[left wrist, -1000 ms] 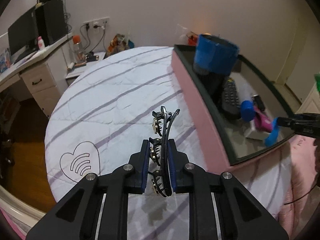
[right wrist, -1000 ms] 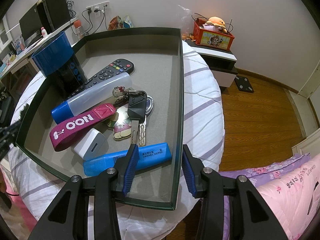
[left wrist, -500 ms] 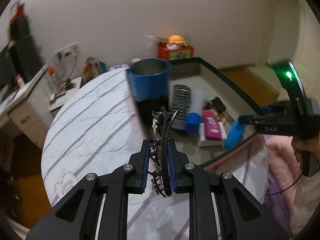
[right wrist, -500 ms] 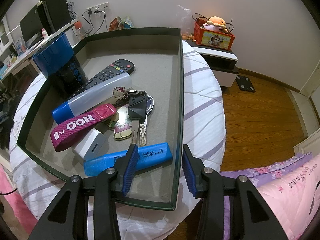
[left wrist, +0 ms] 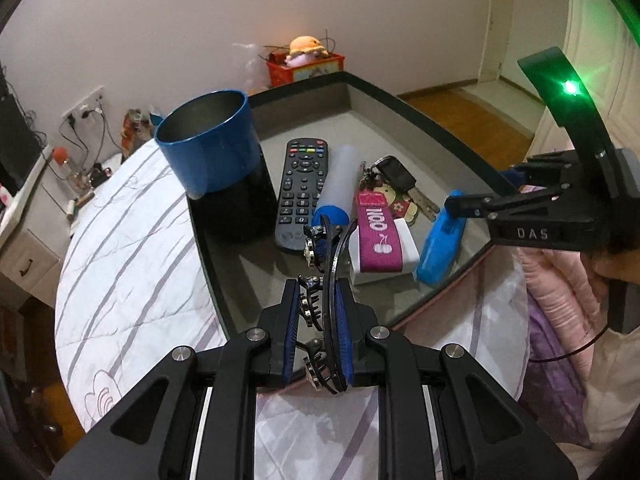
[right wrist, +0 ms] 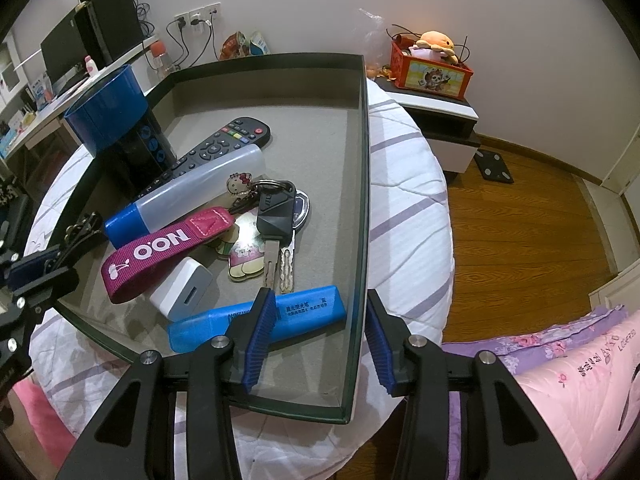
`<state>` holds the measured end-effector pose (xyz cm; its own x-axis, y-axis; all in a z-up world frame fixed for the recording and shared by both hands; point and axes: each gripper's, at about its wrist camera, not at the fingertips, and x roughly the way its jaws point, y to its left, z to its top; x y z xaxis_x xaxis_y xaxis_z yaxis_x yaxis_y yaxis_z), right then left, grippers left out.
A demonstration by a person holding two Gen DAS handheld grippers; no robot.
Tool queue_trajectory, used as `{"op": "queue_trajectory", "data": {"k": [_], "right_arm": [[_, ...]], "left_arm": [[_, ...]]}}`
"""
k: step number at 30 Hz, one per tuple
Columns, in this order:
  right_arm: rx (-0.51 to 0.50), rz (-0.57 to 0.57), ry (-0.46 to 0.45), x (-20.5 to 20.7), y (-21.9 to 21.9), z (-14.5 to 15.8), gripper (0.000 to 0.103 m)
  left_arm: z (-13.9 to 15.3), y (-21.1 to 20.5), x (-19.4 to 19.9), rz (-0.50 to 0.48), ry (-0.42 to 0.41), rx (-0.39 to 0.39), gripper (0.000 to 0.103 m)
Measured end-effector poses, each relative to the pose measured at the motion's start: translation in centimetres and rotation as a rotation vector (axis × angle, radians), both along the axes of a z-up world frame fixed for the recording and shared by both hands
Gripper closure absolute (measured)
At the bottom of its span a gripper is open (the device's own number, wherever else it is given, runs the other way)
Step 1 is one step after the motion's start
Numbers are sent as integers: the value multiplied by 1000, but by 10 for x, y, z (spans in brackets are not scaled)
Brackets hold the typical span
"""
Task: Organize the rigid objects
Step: 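Carry the black hair clip into the tray and release it beside the remote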
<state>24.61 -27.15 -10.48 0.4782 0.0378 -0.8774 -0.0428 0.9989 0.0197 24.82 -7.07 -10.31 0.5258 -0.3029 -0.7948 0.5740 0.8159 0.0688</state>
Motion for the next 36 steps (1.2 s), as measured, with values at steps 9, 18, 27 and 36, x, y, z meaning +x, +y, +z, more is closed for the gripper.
{"op": "queue_trajectory", "data": {"k": [9,18,27,36], "right_arm": [[0,1,1,0,0,0,56],[-3,1,2,-2,-1,-1,56],[-3,2,1,-3,-3,-2,56],[-2,2,2,-5,-3,-1,56]], "left_arm": [[-6,-15,22,-44,44,48,86],[-25,-29,37,-75,117,38,86],[-26,-49,54,-81,138,65,86],[-27,-46,57,-21,108,84,86]]}}
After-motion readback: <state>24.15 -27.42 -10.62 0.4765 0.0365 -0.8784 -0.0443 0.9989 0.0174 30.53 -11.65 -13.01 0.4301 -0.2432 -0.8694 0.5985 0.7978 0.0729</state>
